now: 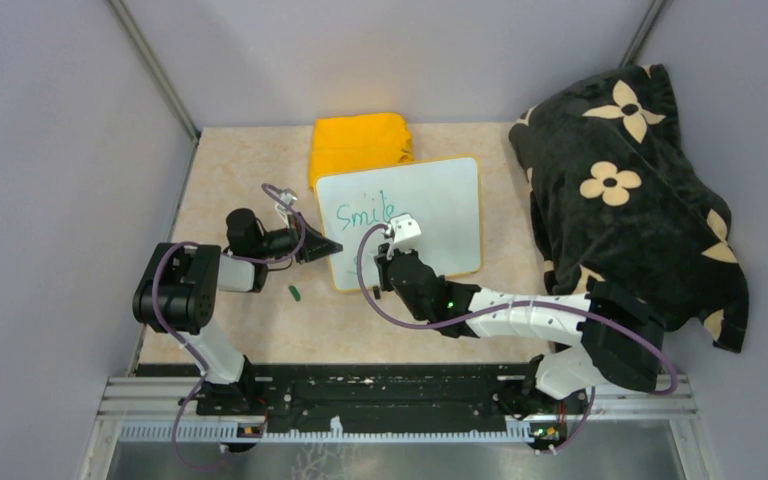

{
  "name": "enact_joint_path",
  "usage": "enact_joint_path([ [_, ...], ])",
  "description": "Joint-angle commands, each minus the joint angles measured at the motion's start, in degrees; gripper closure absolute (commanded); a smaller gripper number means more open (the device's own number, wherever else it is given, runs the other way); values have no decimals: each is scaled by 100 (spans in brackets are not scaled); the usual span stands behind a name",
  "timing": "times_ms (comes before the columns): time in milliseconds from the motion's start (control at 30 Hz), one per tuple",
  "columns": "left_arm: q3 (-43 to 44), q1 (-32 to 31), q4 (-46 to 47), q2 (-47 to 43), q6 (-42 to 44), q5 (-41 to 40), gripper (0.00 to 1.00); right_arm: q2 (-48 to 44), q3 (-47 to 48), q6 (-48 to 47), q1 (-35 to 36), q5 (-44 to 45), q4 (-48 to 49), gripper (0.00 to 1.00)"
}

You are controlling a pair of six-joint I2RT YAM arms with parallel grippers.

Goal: Write a sentence on the whiteboard

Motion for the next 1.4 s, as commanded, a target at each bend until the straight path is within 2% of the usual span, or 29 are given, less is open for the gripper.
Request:
enact_joint_path([
  [0,26,-60,-386,67,296,-439,100,10,-52,143,-44,-53,40,100],
  [600,26,-76,-425,84,305,-445,100,-354,-629,496,-35,0,-310,100],
  [833,34,-85,-442,82,322,-433,100,-799,-654,299,-35,-207,125,100],
  [1367,42,-85,-471,80,346,-435,100,-226,-84,82,-31,-547,502,100],
])
